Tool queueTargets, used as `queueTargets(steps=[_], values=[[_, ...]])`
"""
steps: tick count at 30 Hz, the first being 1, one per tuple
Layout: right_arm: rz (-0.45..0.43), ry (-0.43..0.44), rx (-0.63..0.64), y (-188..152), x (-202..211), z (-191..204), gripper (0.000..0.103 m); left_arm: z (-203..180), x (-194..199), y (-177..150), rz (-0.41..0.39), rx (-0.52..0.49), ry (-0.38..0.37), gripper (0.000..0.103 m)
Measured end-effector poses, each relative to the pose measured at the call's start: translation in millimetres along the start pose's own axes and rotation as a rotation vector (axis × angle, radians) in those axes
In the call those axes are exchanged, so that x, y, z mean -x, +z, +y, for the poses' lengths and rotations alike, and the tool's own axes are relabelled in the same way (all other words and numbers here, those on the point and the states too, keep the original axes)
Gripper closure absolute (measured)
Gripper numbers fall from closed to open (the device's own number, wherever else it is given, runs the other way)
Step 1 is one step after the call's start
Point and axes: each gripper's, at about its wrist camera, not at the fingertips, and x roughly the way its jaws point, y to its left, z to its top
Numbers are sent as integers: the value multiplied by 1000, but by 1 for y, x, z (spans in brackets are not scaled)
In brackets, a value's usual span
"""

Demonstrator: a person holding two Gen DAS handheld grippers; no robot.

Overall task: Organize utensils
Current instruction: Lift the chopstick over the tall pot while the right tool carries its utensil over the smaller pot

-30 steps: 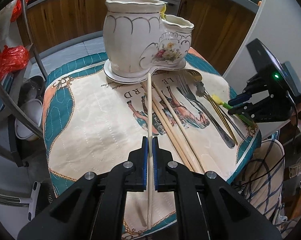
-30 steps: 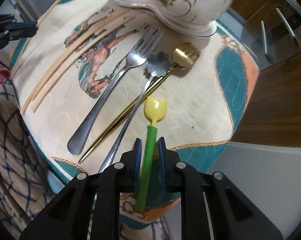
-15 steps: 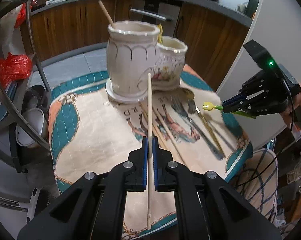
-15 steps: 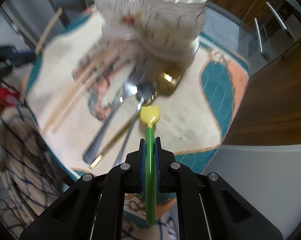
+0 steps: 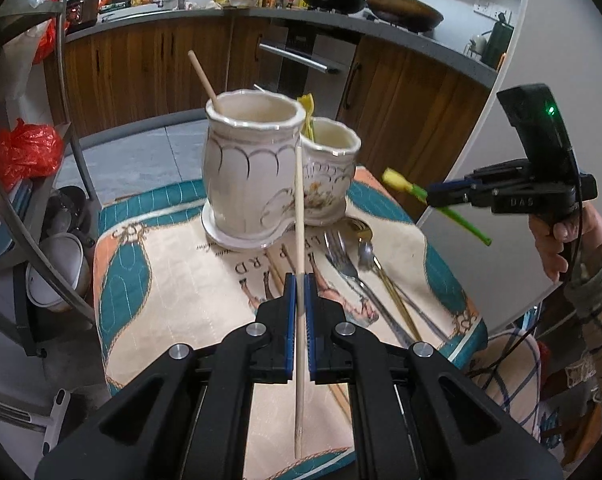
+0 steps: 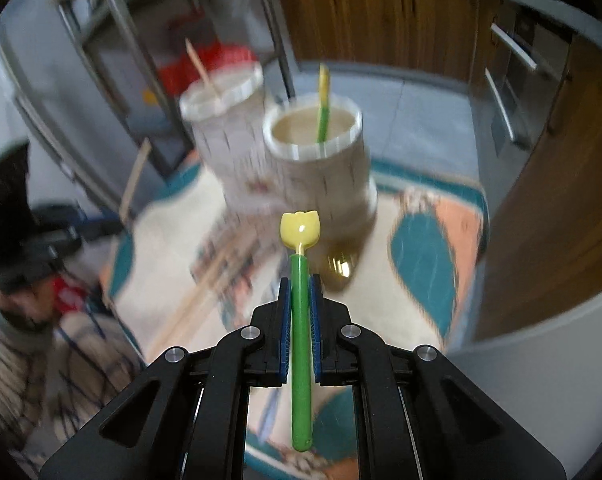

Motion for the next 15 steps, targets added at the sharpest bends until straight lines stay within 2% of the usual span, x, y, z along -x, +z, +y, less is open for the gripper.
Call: queueTargets(steps=[4, 9, 15], values=[[-71, 35, -43, 13, -1, -4, 93, 1, 5, 8, -32, 19, -4, 99], [-61, 13, -72, 14, -24, -12, 93, 2, 1, 13, -36, 26, -7, 99], [-63, 33, -78, 11, -39, -14, 93, 6, -10, 13, -24, 36, -10, 99]])
